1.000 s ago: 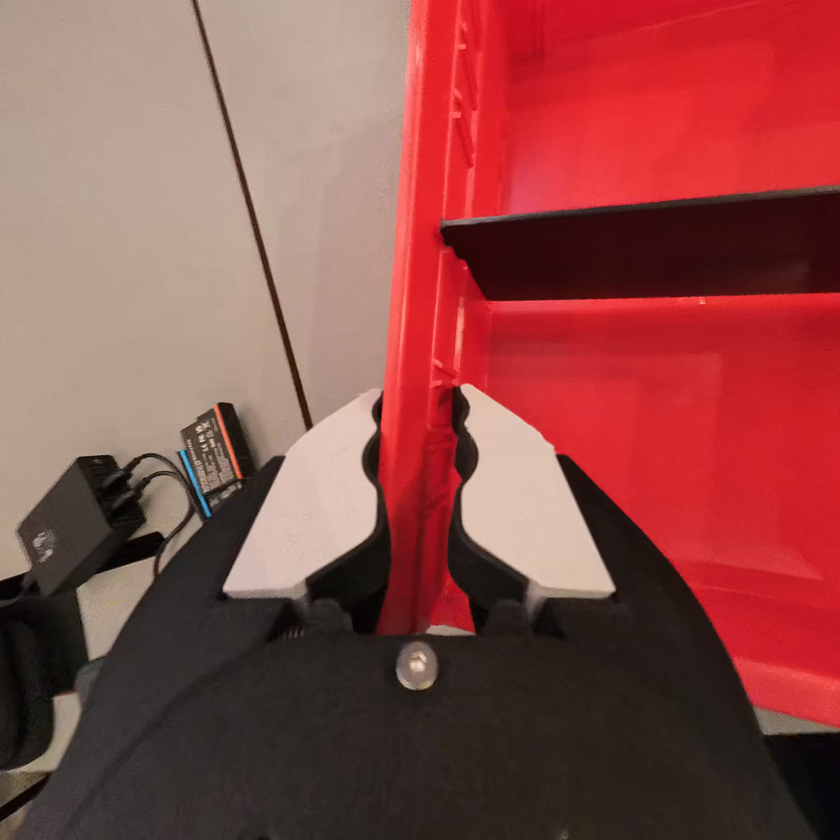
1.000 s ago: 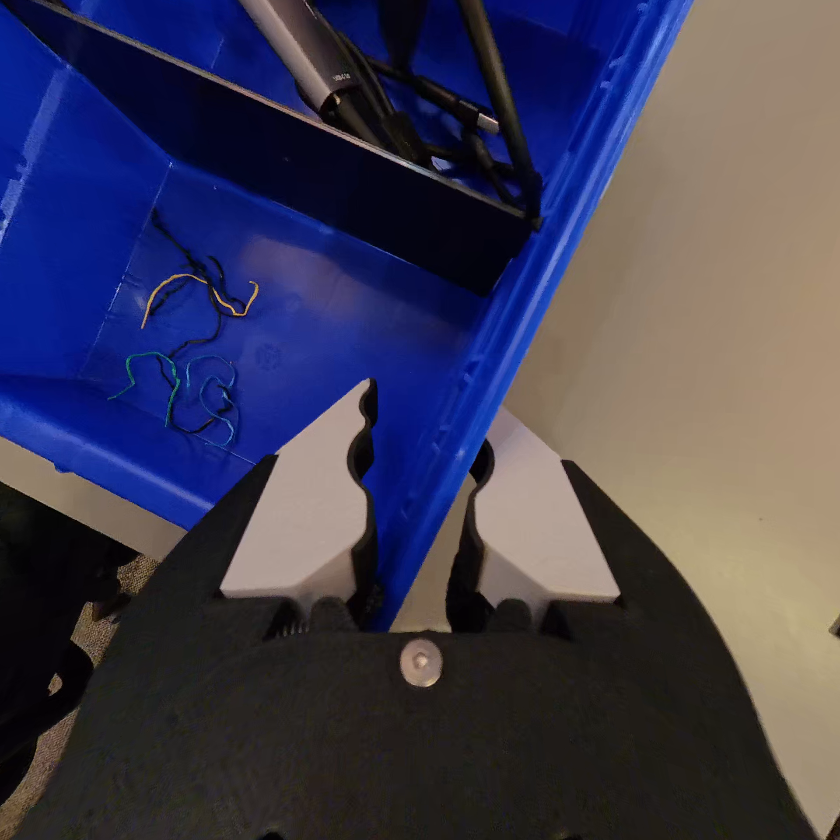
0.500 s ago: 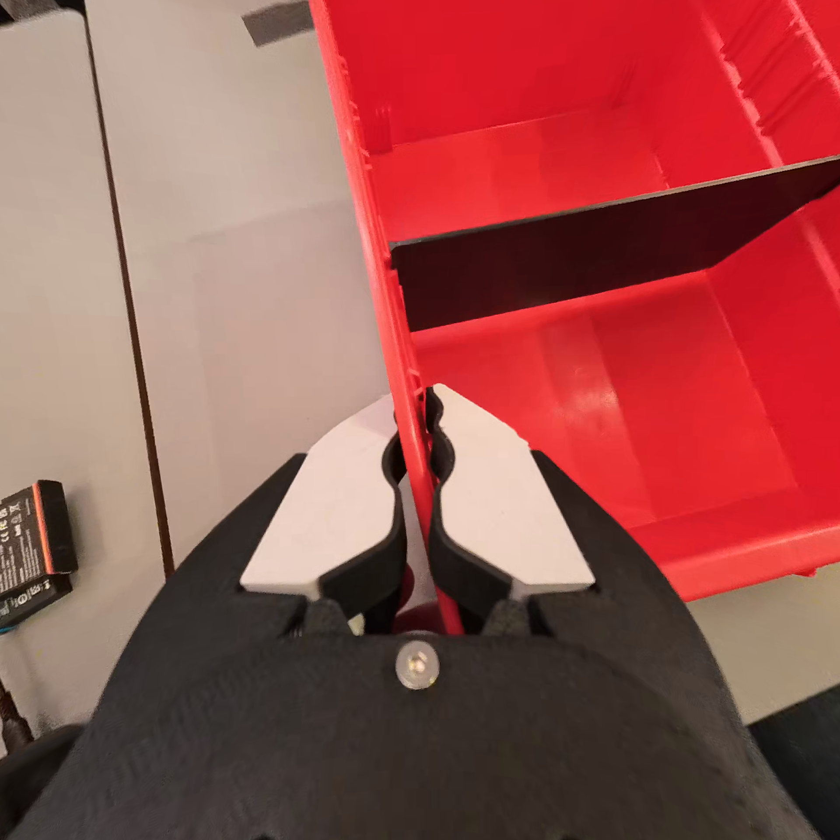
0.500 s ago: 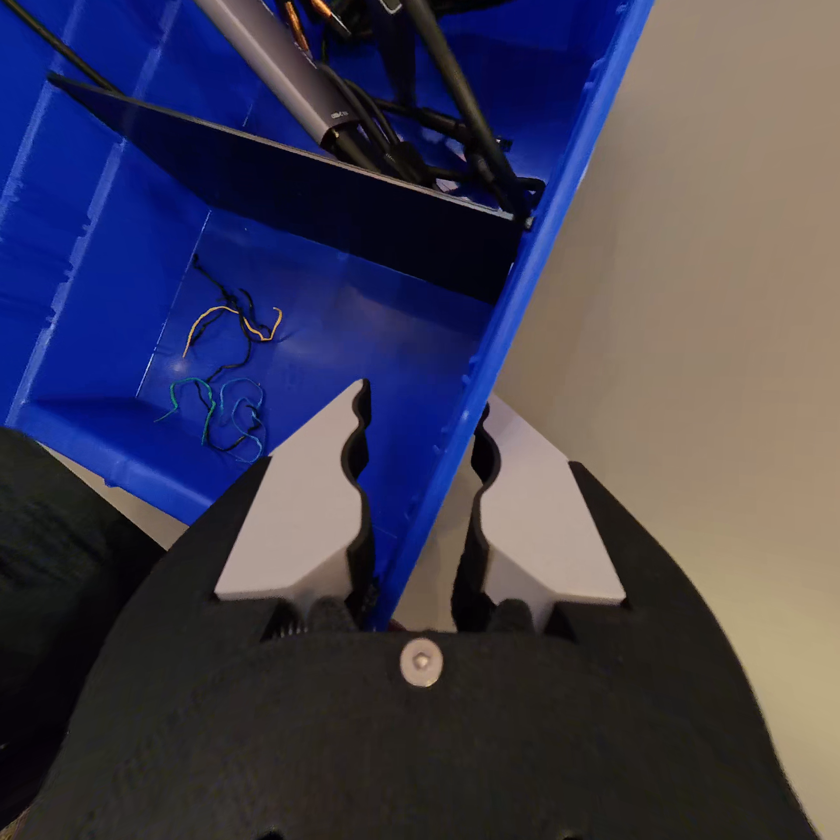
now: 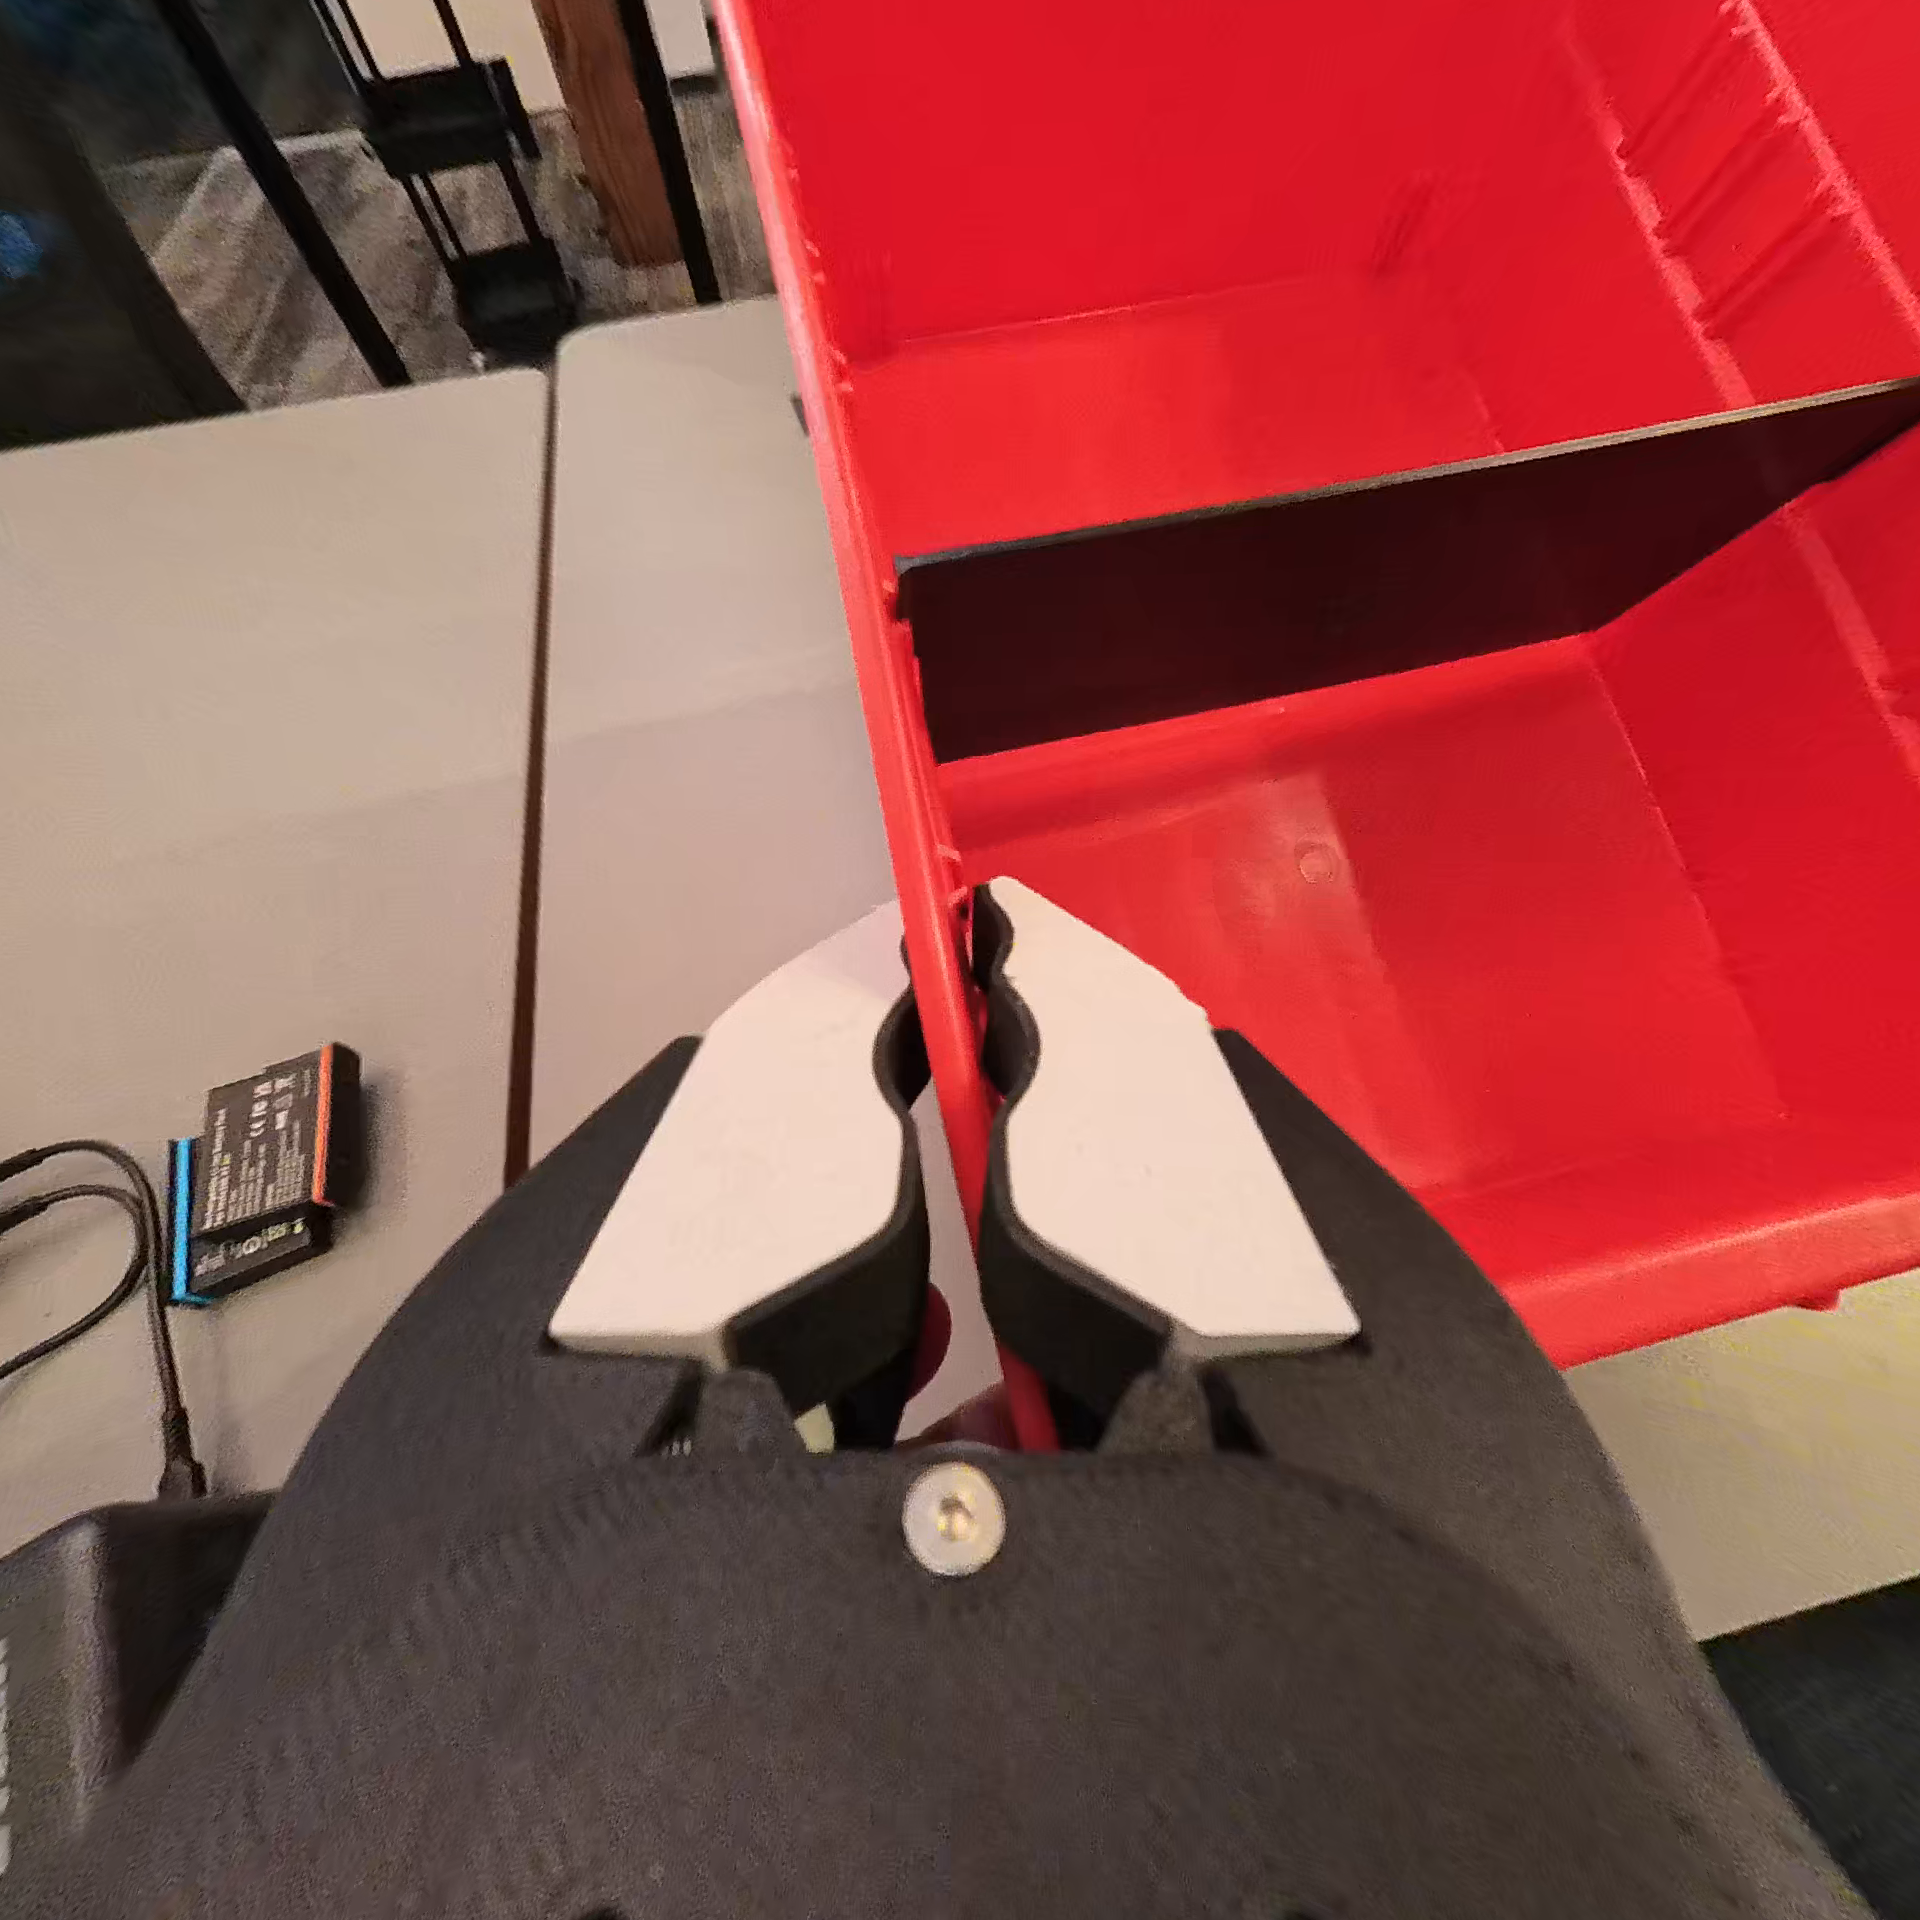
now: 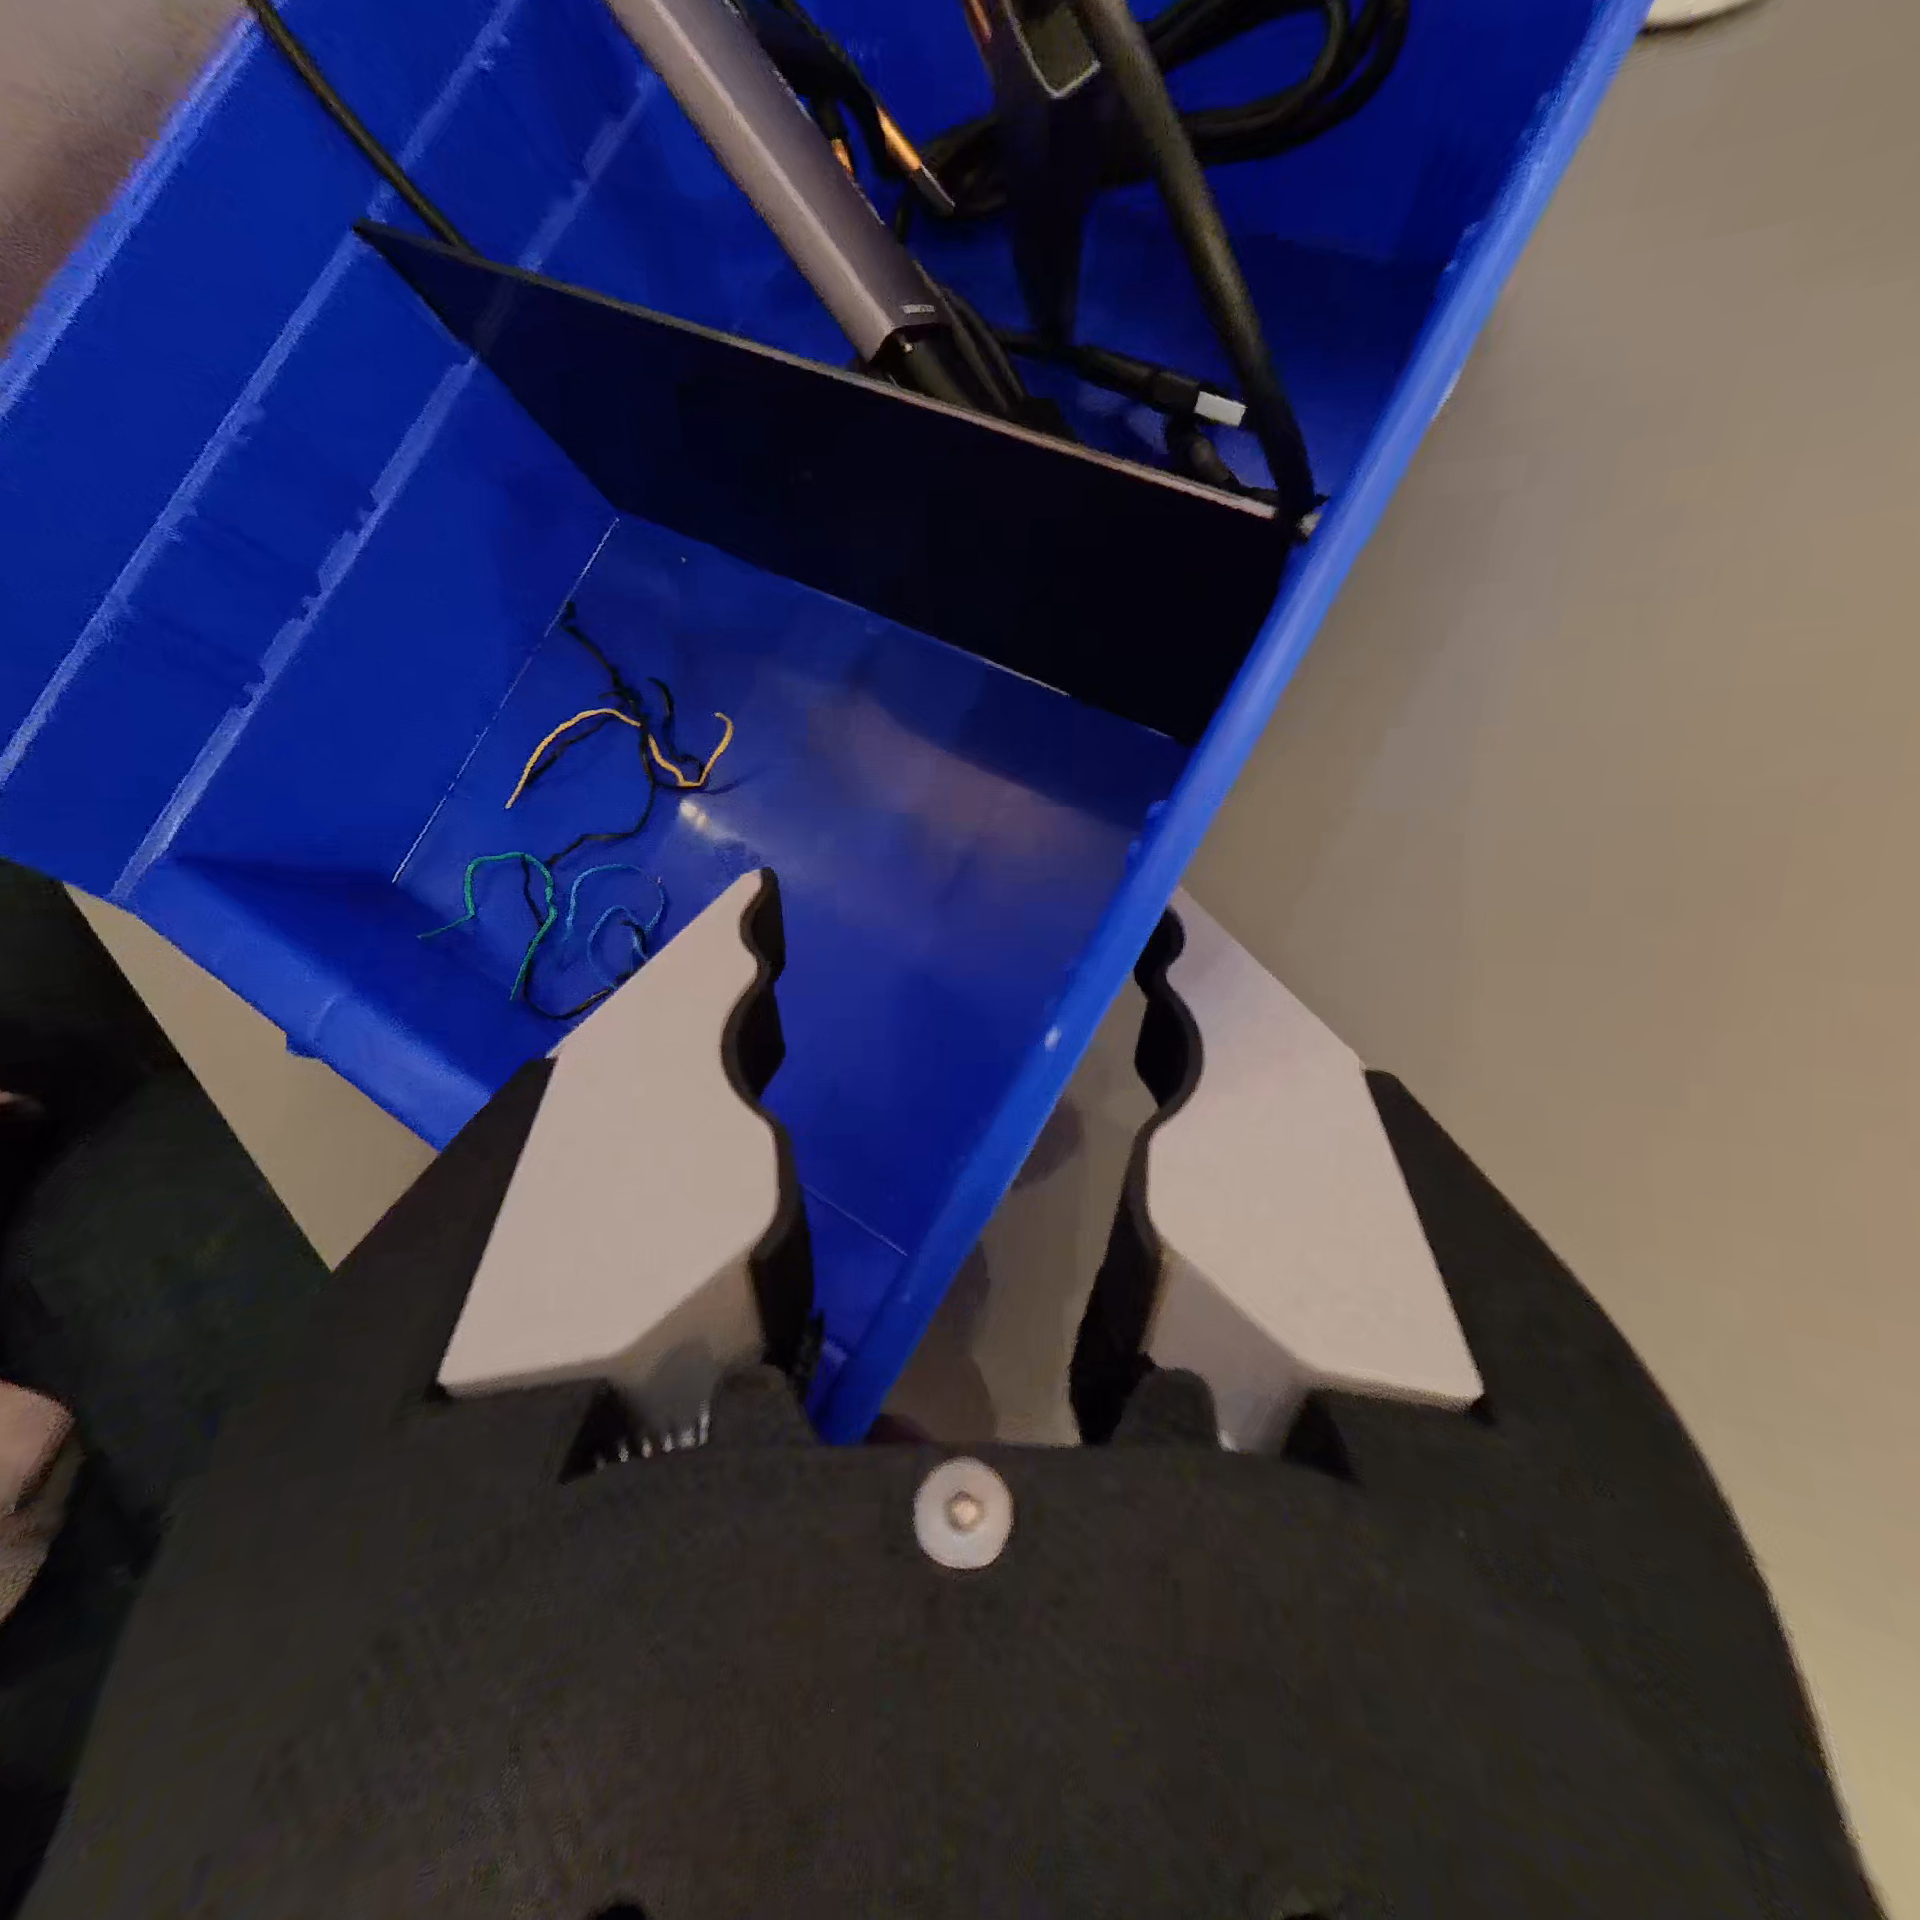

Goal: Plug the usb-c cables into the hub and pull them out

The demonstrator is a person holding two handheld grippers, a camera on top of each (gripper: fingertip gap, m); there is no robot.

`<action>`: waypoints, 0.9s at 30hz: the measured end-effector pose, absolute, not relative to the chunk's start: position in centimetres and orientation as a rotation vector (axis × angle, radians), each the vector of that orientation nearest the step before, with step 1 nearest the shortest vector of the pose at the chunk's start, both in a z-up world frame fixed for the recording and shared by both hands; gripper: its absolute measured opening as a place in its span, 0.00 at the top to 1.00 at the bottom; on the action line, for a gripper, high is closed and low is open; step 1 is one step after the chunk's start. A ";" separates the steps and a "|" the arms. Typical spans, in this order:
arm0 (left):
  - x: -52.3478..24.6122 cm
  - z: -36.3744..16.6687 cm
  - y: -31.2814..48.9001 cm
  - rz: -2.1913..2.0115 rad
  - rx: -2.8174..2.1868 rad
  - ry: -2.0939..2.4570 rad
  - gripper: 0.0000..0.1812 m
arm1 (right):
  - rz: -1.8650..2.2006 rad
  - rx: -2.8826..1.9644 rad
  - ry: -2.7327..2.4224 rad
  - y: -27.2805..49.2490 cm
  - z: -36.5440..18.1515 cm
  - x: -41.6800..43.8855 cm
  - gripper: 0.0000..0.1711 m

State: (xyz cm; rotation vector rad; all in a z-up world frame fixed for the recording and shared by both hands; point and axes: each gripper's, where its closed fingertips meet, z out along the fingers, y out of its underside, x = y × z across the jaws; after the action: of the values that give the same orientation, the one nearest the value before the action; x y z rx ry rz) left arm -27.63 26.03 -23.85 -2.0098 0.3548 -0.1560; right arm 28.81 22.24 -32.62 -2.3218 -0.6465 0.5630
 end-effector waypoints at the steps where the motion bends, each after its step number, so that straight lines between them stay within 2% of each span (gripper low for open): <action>1: -27.9 -23.3 25.8 -0.159 -1.991 0.335 0.98 | 0.580 -2.305 -0.650 22.5 -32.5 27.5 0.60; 7: -28.9 -19.1 24.2 -0.209 -1.871 0.210 0.97 | 0.646 -2.249 -0.722 23.7 -32.3 19.6 0.52; 10: -29.2 -17.5 23.5 -0.241 -1.815 0.177 0.97 | 0.688 -2.216 -0.768 23.9 -32.3 15.4 0.44; 20: -30.7 -15.9 23.0 -0.280 -1.730 0.112 0.98 | 0.771 -2.141 -0.872 23.7 -32.3 2.8 0.28; 27: -32.2 -14.7 22.7 -0.301 -1.675 0.069 0.98 | 0.788 -2.111 -0.899 24.3 -32.4 -3.7 0.26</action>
State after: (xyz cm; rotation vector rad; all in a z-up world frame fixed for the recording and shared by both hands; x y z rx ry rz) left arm -32.21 22.68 -14.71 -1.6745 0.0690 -0.3010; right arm -3.71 24.25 -32.39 -2.1114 -0.8987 0.7880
